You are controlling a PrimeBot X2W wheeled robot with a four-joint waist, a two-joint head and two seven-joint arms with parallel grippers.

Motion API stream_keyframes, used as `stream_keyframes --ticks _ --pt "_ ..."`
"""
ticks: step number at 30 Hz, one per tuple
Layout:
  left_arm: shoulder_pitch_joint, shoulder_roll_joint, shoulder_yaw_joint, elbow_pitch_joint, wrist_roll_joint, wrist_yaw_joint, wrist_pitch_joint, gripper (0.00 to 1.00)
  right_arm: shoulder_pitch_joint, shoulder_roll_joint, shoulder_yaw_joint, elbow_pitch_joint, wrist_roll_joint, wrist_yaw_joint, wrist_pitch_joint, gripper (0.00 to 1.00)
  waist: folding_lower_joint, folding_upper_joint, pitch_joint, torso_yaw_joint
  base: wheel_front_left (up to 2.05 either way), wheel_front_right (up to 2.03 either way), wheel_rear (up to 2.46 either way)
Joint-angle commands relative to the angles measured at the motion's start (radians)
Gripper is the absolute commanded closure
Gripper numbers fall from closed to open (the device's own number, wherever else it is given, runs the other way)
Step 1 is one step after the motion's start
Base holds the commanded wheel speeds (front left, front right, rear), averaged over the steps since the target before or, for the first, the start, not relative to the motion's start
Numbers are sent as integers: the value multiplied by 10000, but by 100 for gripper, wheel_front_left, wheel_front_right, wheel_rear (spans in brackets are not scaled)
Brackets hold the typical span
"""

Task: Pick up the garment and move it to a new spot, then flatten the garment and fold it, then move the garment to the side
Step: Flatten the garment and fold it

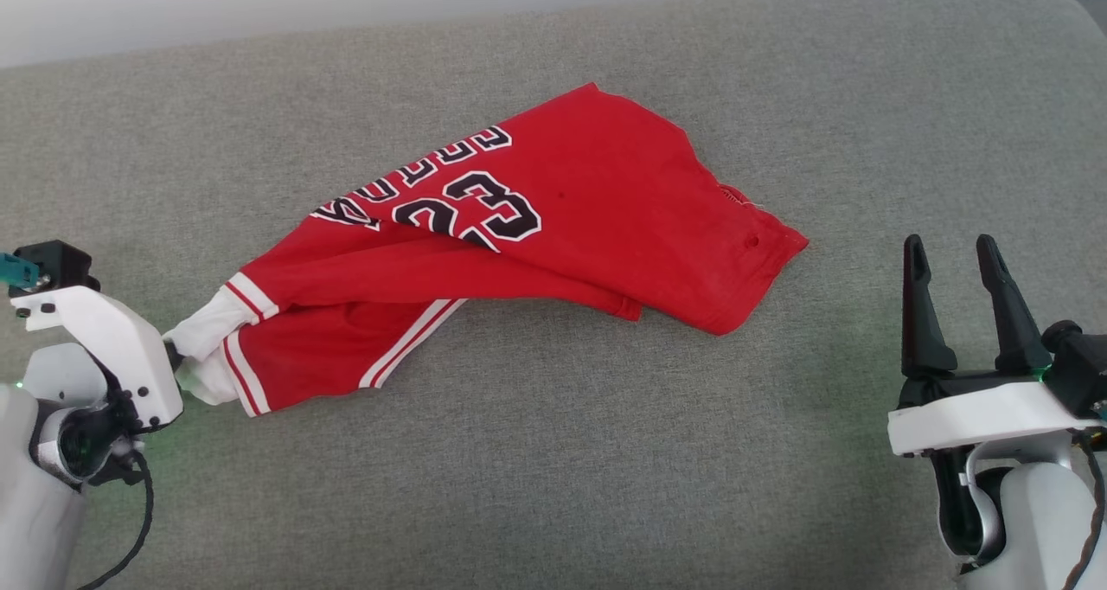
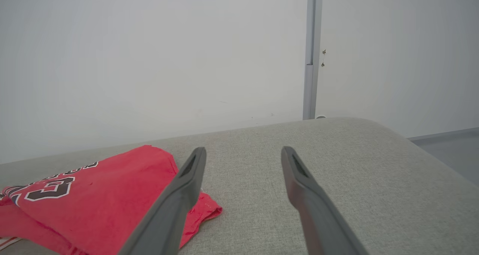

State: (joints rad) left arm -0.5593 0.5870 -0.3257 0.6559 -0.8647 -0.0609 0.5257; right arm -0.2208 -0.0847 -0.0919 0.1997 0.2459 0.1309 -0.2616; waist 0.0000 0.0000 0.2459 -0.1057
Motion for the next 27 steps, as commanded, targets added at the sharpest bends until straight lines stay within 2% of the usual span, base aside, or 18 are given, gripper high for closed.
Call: stream_keyframes --ticks 1,2,3,4,7,12,20,23,27 --pt "-66 -44 -45 75 31 -80 -127 92 -14 -61 41 17 -35 -3 -47 0 0 0 -23 34 0 0 0" --pt "-59 -81 -90 127 111 -114 -280 62 29 -81 77 50 -32 -3 -47 0 0 0 -50 69 0 0 0" --pt "-52 -90 -132 180 218 -130 -471 25 80 -100 111 92 -29 -3 -47 0 0 0 -81 113 0 0 0" --pt "-35 -66 -180 217 359 -149 -683 0 112 -140 174 147 -30 -3 -47 0 0 0 -112 152 0 0 0" --pt "140 -143 -159 253 590 -39 -1615 0 175 -443 636 324 -100 -3 -47 0 0 0 -190 289 0 0 0" --pt "706 -526 -16 -161 986 217 -3643 0 -9 -1718 2416 1165 -274 -3 15 0 0 0 -408 691 0 0 0" --pt "1937 -1626 -347 -1186 2235 1275 -7211 0 -1002 -4020 5568 1500 97 -3 1477 0 0 0 -785 1751 0 0 0" --pt "2398 -2058 -627 -1656 2828 1603 -7763 0 -1415 -4836 6571 1380 499 -5 2155 0 0 0 -917 2186 0 0 0" --pt "3015 -2579 -701 -2611 3822 2003 -7916 0 -1970 -5836 7806 1270 1094 -5 3049 0 0 0 -1044 2714 0 0 0"
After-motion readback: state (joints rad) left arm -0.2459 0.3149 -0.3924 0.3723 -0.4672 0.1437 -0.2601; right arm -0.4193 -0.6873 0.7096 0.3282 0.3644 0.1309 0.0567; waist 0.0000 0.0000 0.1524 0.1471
